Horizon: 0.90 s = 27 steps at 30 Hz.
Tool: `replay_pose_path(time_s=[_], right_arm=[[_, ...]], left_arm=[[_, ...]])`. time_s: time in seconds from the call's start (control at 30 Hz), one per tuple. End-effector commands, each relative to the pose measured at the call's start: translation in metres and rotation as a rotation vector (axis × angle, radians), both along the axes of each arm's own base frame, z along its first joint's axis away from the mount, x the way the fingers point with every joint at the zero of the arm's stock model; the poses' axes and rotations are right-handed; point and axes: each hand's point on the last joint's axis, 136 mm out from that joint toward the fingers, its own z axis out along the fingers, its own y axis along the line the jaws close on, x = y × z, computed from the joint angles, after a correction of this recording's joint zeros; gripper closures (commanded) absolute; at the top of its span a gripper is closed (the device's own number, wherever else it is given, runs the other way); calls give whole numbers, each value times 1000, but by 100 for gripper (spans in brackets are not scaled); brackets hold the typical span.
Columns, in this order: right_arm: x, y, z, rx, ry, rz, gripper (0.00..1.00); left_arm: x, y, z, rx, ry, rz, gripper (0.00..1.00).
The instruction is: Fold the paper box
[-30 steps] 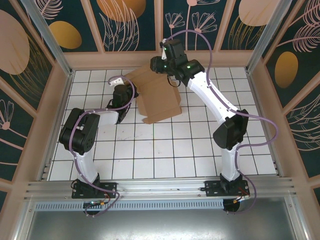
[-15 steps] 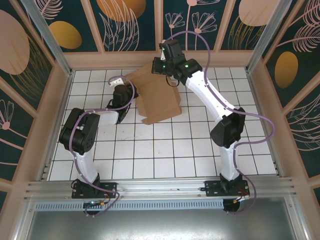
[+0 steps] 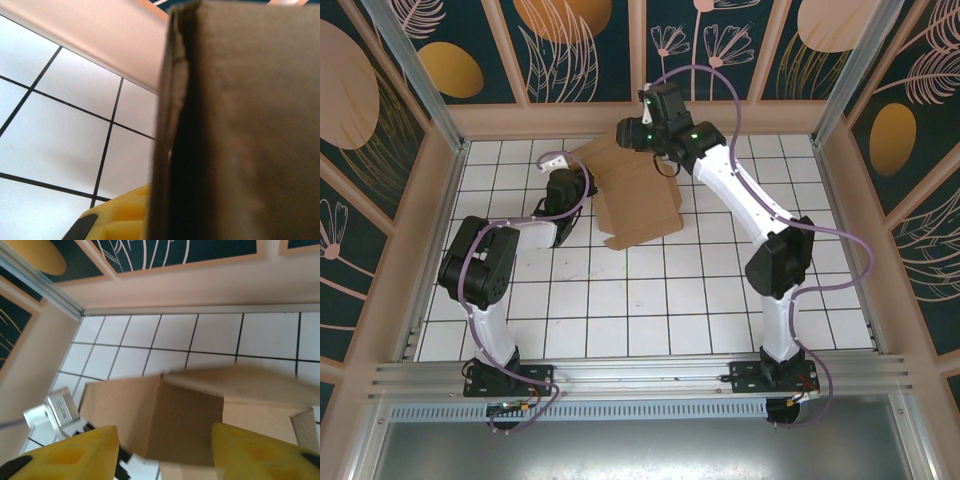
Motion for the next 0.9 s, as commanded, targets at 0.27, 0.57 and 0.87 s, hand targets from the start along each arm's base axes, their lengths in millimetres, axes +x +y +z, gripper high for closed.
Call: replay_pose_path(time_s=[0.27,0.57,0.87], right_arm=[[-28,-112,76,190,-263,-44,43],[-12,-169,37,232,-190,46,45],[-13,-152,2,148,-148,279,47]], left_arm=[[4,-32,6,16,53,-175,100],[4,-63,0,106,122,-389,100],[3,-80,-1,90,139,-491,100]])
